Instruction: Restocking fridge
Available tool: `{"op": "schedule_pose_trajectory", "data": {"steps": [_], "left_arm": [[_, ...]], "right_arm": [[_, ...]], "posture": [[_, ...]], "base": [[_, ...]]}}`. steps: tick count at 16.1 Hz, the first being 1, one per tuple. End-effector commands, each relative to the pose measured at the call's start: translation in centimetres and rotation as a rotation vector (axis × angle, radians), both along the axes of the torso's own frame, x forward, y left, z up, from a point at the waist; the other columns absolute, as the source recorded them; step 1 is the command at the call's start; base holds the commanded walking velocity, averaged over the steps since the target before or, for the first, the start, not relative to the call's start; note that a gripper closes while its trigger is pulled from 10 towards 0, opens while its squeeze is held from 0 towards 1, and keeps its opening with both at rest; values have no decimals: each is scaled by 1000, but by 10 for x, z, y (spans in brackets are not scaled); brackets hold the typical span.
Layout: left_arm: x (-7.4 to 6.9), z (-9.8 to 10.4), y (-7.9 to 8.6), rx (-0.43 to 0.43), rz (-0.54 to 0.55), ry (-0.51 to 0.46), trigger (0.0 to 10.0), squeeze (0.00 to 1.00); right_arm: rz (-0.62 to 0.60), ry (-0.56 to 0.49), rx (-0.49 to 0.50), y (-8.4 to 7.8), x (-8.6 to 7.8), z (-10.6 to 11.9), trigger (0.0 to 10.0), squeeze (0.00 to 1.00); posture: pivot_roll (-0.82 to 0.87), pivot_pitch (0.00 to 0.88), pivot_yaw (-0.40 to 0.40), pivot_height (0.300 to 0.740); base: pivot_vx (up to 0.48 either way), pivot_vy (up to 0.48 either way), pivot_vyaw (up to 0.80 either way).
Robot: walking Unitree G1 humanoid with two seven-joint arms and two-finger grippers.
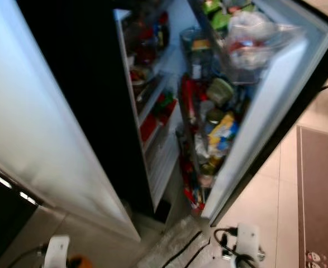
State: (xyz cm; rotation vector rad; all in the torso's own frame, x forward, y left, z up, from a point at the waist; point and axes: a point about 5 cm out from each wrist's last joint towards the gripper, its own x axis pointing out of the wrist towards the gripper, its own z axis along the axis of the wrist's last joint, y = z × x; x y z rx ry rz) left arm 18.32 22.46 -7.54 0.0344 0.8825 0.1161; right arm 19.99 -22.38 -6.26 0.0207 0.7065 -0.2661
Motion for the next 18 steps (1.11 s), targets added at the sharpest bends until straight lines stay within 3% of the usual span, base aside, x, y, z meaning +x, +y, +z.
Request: {"op": "schedule_pose_trajectory", "data": {"steps": [1, 5, 10, 14, 18], "left_arm": [[-6, -5, -10, -42, -12, 35, 10000, 0], [-4, -5, -10, -42, -13, 34, 10000, 0], [-4, -5, -11, -41, -17, 35, 10000, 0], [-5, -5, -11, -41, -16, 36, 10000, 0], [-6, -6, -10, -41, -10, 43, 10000, 0]], "right_arm": [[-12, 23, -3, -5, -6, -3, 10000, 0], [-11, 22, -2, -5, -6, -3, 10000, 0], [-6, 12, -2, -7, -4, -1, 10000, 0], [8, -23, -8, -6, 4, 4, 10000, 0], [57, -106, -26, -3, 22, 17, 10000, 0]], "posture": [[34, 131, 22, 740], [31, 132, 22, 740], [28, 132, 20, 740], [29, 133, 20, 740], [26, 132, 21, 740]], "base": [[0, 0, 0], [0, 0, 0], [0, -290, 0], [0, -254, 0], [0, -65, 0]]}}
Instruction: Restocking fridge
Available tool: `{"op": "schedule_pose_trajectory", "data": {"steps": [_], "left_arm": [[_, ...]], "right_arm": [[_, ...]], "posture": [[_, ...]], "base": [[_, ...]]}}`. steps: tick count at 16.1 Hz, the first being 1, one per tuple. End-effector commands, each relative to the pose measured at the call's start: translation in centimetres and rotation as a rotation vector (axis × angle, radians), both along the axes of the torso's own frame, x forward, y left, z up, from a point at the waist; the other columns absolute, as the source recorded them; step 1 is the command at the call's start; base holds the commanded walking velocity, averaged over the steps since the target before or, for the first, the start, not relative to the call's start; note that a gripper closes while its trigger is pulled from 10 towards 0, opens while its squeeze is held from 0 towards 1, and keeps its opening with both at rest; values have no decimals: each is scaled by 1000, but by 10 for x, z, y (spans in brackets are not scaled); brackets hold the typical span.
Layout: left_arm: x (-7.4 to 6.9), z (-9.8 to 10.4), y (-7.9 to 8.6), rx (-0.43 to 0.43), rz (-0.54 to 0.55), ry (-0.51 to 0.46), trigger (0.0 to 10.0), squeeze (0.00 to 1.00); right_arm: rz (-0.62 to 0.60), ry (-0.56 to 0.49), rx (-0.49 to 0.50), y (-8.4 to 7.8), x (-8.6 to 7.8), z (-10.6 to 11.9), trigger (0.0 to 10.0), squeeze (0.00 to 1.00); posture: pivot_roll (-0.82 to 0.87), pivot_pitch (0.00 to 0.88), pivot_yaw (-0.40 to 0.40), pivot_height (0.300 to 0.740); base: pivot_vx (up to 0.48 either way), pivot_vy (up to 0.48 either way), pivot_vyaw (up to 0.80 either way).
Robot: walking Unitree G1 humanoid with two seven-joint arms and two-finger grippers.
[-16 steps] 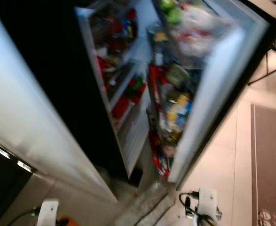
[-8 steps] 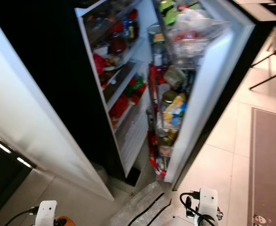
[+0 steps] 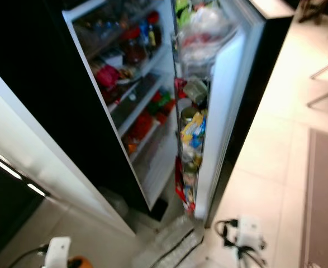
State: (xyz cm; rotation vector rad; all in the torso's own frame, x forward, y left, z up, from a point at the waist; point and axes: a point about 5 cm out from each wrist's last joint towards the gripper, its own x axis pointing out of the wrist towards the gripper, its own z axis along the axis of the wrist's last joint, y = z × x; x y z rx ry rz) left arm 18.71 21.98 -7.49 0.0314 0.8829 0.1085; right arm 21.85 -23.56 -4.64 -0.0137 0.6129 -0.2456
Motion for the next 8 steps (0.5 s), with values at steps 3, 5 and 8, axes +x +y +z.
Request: {"op": "schedule_pose_trajectory", "data": {"steps": [3, 5, 8], "left_arm": [[-11, -7, -5, -36, -3, 46, 10000, 0], [-12, -7, -5, -37, -2, 49, 10000, 0], [-12, -8, -5, -38, -1, 50, 10000, 0]], "right_arm": [[73, -58, -2, 11, 13, 8, 10000, 0], [106, -90, -3, 13, 19, 13, 10000, 0], [188, -168, -35, 17, 32, 26, 10000, 0]], "posture": [[26, 132, 20, 740], [24, 133, 19, 740], [22, 134, 19, 740]], "base": [[0, 0, 0], [0, 0, 0], [0, 0, 0]]}}
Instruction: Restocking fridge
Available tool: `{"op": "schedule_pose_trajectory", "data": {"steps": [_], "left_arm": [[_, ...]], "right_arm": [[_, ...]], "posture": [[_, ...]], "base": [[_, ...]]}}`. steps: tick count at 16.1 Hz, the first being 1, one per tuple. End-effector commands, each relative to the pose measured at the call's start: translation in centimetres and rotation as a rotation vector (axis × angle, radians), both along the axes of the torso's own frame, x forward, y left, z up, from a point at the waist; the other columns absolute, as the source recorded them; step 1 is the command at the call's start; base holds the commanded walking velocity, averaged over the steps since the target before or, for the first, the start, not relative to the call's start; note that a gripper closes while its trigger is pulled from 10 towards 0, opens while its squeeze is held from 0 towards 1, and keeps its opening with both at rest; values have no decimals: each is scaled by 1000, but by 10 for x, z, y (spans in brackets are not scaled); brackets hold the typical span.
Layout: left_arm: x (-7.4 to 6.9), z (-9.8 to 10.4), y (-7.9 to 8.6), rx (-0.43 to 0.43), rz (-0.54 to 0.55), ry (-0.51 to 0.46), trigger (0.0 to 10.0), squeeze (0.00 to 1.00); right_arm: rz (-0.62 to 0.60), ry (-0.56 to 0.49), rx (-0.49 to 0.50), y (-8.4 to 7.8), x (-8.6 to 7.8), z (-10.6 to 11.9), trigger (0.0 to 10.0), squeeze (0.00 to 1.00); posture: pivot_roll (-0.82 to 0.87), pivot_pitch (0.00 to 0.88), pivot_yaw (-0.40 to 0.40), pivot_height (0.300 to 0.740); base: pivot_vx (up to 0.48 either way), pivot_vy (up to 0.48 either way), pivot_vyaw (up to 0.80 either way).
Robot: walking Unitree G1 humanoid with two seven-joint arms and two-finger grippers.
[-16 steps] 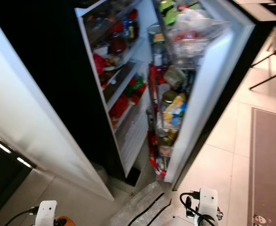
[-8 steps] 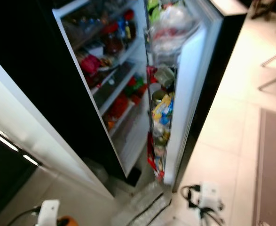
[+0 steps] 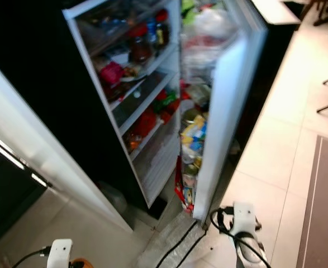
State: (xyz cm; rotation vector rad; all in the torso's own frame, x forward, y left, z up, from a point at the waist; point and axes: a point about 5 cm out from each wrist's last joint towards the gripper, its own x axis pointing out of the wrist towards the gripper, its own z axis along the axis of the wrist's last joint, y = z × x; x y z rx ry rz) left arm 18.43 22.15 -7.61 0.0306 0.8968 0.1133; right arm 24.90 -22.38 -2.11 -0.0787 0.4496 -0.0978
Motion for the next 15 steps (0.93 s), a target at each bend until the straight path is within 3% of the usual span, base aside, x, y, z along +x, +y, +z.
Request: {"op": "schedule_pose_trajectory", "data": {"steps": [1, 4, 5, 6, 9, 10, 15], "left_arm": [[-9, -6, -7, -38, -6, 36, 10000, 0], [-9, -6, -7, -38, -6, 35, 10000, 0], [-9, -6, -7, -38, -7, 35, 10000, 0], [-9, -6, -7, -38, -6, 34, 10000, 0], [-9, -6, -7, -37, -6, 36, 10000, 0], [-9, -6, -6, -37, -6, 37, 10000, 0], [-9, -6, -6, -38, -4, 39, 10000, 0]], "right_arm": [[43, -53, 6, 7, 8, 8, 10000, 0], [91, -129, 34, 13, 19, 21, 10000, 0], [120, -161, 45, 16, 22, 27, 10000, 404], [115, -179, 44, 16, 24, 30, 10000, 1000], [67, -254, 17, 11, 33, 45, 10000, 1000], [59, -273, 10, 9, 36, 50, 10000, 0], [-21, -347, -34, -3, 46, 69, 10000, 0]], "posture": [[22, 134, 19, 740], [20, 133, 19, 740], [20, 133, 18, 740], [19, 132, 19, 740], [20, 131, 19, 740], [20, 131, 19, 740], [20, 131, 19, 740]], "base": [[0, 0, 0], [0, 0, 0], [0, 0, 0], [0, 0, 0], [0, 0, 0], [0, 0, 0], [0, 0, 0]]}}
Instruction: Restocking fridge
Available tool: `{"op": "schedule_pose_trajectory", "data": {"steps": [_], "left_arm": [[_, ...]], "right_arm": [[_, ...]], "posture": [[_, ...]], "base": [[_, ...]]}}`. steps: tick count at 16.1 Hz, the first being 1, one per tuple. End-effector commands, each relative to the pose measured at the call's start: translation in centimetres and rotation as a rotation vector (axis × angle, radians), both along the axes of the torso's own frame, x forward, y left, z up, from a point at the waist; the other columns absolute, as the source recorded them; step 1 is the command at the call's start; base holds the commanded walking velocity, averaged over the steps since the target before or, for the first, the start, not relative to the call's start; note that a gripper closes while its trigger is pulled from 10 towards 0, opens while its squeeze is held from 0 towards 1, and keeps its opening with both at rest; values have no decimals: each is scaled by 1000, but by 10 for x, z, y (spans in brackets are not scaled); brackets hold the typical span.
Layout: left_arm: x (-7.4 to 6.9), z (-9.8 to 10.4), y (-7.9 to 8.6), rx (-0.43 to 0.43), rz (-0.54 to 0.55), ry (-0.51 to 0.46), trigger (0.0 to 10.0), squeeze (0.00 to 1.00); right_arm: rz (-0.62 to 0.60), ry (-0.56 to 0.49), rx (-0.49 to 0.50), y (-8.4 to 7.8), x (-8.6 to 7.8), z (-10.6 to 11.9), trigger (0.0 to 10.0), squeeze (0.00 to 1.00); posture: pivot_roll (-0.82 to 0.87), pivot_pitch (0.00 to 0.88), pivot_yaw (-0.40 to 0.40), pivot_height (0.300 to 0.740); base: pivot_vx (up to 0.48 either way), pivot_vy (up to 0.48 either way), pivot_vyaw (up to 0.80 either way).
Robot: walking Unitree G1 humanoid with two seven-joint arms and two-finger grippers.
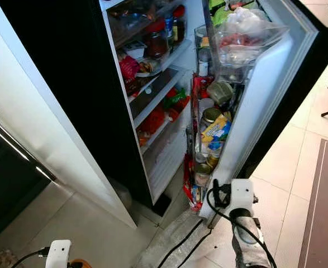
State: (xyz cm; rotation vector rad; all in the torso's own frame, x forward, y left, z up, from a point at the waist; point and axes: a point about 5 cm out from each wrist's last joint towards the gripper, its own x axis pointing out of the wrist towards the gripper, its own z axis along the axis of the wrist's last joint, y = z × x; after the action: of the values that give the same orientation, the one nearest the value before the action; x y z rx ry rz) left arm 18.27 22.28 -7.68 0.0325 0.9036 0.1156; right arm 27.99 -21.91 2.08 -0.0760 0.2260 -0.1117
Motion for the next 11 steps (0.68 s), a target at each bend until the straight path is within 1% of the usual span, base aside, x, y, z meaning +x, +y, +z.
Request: {"op": "schedule_pose_trajectory", "data": {"steps": [1, 2, 3, 4, 6, 7, 8, 10, 11], "left_arm": [[-8, -6, -8, -41, -5, 33, 10000, 0], [-8, -6, -8, -41, -6, 33, 10000, 0], [-8, -6, -8, -41, -6, 34, 10000, 0], [-8, -6, -8, -40, -8, 34, 10000, 0], [-9, -6, -9, -35, -22, 37, 10000, 0], [-9, -6, -9, -35, -22, 38, 10000, 0], [-9, -7, -9, -35, -22, 39, 10000, 0], [-9, -7, -9, -34, -25, 40, 10000, 0], [-9, -7, -9, -34, -26, 41, 10000, 0]], "right_arm": [[-39, -131, -30, -10, 15, 29, 10000, 0], [-52, -130, -37, -12, 15, 30, 10000, 0], [-86, -126, -44, -17, 13, 29, 10000, 0], [-137, -114, -37, -26, 8, 27, 10000, 0], [-191, -79, -75, -48, -3, 22, 10000, 0], [-230, -55, -103, -63, -10, 20, 10000, 0], [-296, -31, -121, -83, -20, 19, 10000, 0], [-396, -3, -150, -113, -36, 21, 10000, 0], [-432, 7, -166, -125, -42, 23, 10000, 0]], "posture": [[21, 129, 18, 740], [21, 130, 18, 740], [22, 129, 17, 740], [20, 131, 19, 740], [19, 132, 18, 740], [19, 132, 18, 740], [16, 133, 16, 740], [11, 135, 15, 740], [11, 135, 15, 740]], "base": [[0, 0, 0], [0, 0, 0], [0, 0, 0], [0, 0, 0], [0, 0, 0], [0, 0, 0], [0, 0, 0], [0, 0, 0], [0, 0, 0]]}}
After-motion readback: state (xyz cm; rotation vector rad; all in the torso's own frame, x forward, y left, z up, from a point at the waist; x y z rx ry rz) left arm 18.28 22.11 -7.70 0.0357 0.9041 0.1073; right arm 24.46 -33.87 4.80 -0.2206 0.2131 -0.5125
